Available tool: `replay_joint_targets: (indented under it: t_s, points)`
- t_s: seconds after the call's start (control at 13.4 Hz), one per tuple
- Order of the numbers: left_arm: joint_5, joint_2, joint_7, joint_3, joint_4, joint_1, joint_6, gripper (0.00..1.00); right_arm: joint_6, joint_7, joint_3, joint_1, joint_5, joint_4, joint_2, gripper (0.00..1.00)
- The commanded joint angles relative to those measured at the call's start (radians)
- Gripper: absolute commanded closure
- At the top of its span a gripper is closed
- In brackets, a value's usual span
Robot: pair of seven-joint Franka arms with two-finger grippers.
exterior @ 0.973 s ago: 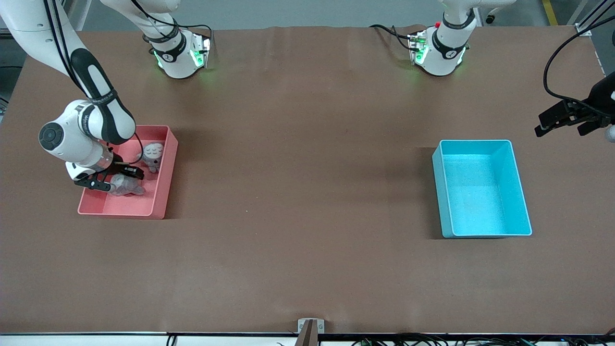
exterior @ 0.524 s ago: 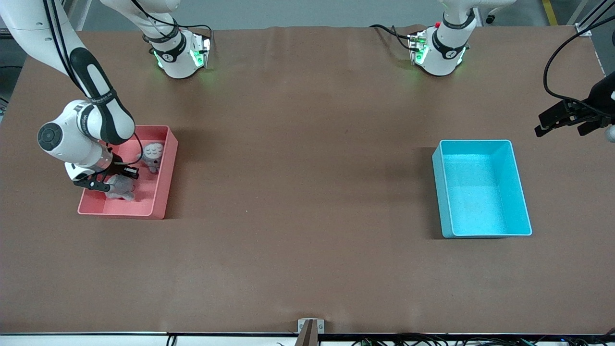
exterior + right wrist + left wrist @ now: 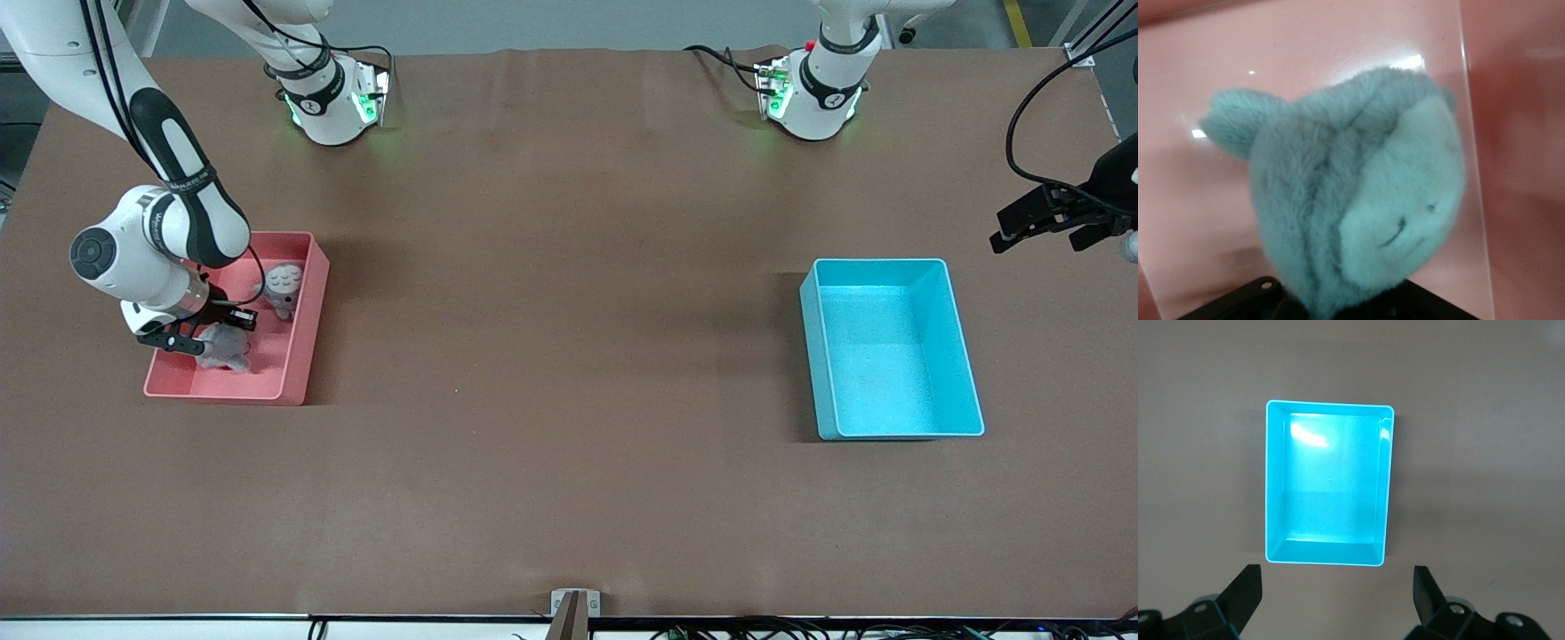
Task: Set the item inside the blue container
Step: 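Grasp the grey plush with the right gripper and lift it, then carry the plush to the table middle and set it down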
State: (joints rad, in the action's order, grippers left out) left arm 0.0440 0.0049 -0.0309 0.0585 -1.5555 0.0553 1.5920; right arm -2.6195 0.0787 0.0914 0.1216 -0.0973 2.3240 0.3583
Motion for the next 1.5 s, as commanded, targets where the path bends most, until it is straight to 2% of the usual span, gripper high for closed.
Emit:
replay_joint_targets:
  t_s: [0.0, 0.22, 0.67, 0.9, 1.05, 1.2, 1.42]
  points:
    - [0.004, 0.003, 0.000, 0.001, 0.012, 0.004, -0.001, 0.00, 0.013, -0.005, 0.002, -0.003, -0.007, -0.011, -0.007, 0.99]
    - [0.017, 0.003, 0.000, 0.001, 0.011, 0.004, 0.000, 0.00, 0.136, -0.007, 0.002, -0.003, -0.007, -0.064, -0.012, 0.99]
    - [0.019, 0.003, 0.000, 0.001, 0.011, 0.004, 0.000, 0.00, 0.248, -0.007, 0.002, -0.005, -0.007, -0.132, -0.016, 0.99]
    - [0.019, 0.004, 0.000, 0.001, 0.011, 0.004, 0.000, 0.00, 0.460, -0.016, 0.002, -0.005, -0.007, -0.271, -0.030, 0.99]
    - [0.020, 0.007, 0.000, 0.001, 0.011, 0.004, 0.000, 0.00, 0.644, -0.087, 0.002, -0.025, 0.004, -0.407, -0.030, 0.99]
    - [0.020, 0.009, 0.000, 0.001, 0.011, 0.004, 0.000, 0.00, 0.804, -0.222, 0.002, -0.094, 0.010, -0.526, -0.030, 0.99]
    - [0.020, 0.009, 0.000, 0.001, 0.011, 0.004, 0.000, 0.00, 0.892, -0.519, -0.001, -0.248, -0.004, -0.616, -0.028, 0.99]
